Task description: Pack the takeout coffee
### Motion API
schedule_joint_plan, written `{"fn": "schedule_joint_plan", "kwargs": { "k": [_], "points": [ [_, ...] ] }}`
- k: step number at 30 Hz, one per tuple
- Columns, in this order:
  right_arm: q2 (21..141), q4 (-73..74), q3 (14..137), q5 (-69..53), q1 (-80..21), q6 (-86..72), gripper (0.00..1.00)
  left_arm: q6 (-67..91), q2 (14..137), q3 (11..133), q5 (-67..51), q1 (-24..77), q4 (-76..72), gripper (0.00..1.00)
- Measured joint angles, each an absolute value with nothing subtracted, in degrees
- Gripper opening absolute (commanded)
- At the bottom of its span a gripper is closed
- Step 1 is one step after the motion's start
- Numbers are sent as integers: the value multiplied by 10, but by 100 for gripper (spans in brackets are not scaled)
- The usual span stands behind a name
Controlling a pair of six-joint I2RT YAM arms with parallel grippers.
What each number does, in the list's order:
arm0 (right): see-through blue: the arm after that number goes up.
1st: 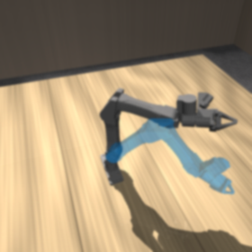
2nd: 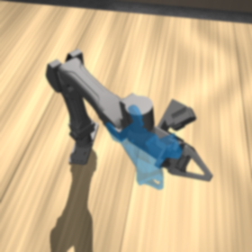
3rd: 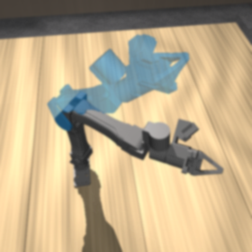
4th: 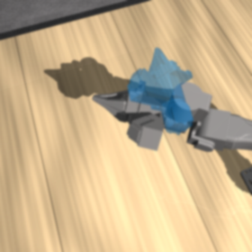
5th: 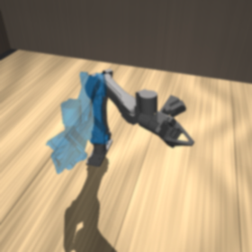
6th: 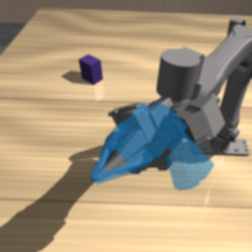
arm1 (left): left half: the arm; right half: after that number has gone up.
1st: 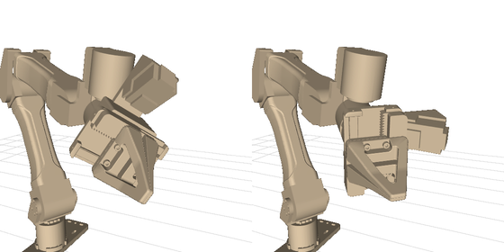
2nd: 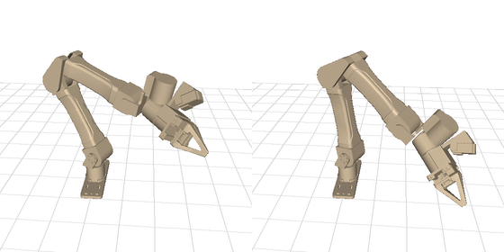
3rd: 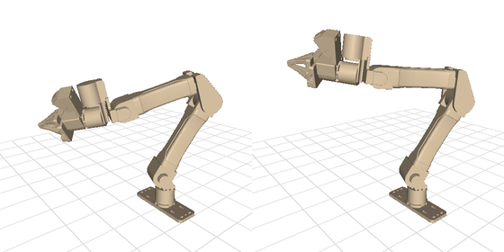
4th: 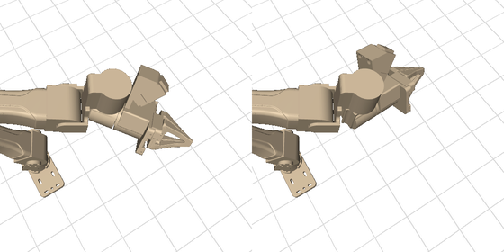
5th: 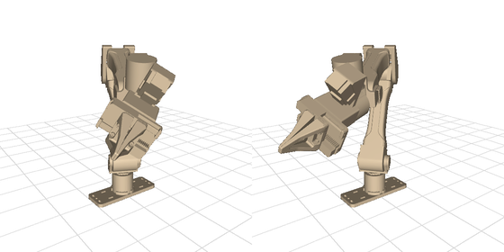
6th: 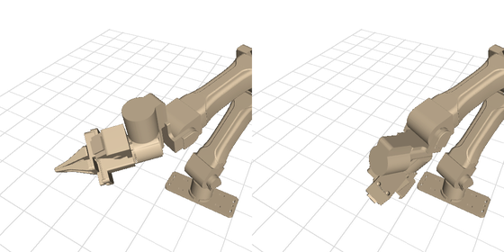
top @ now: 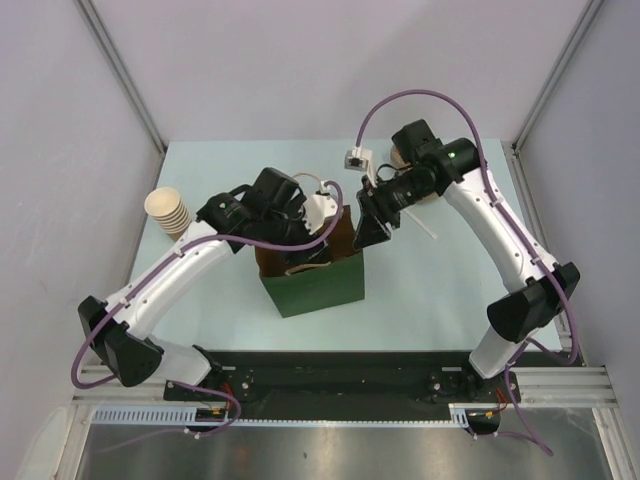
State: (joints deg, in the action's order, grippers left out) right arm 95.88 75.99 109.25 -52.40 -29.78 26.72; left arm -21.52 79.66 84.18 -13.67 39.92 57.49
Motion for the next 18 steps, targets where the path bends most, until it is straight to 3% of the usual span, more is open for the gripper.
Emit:
{"fn": "schedule_joint_plan", "kwargs": {
  "k": [2, 10, 18],
  "points": [
    [964, 766, 1100, -533, -280, 260, 78, -215, 792, 833, -137, 399, 573, 0],
    [1054, 729, 1262, -524, -203, 233, 94, -216, 785, 811, -138, 397, 557, 0],
    [1075, 688, 1270, -487, -271, 276, 96, -218, 772, 802, -142, 397, 549, 0]
  ]
}}
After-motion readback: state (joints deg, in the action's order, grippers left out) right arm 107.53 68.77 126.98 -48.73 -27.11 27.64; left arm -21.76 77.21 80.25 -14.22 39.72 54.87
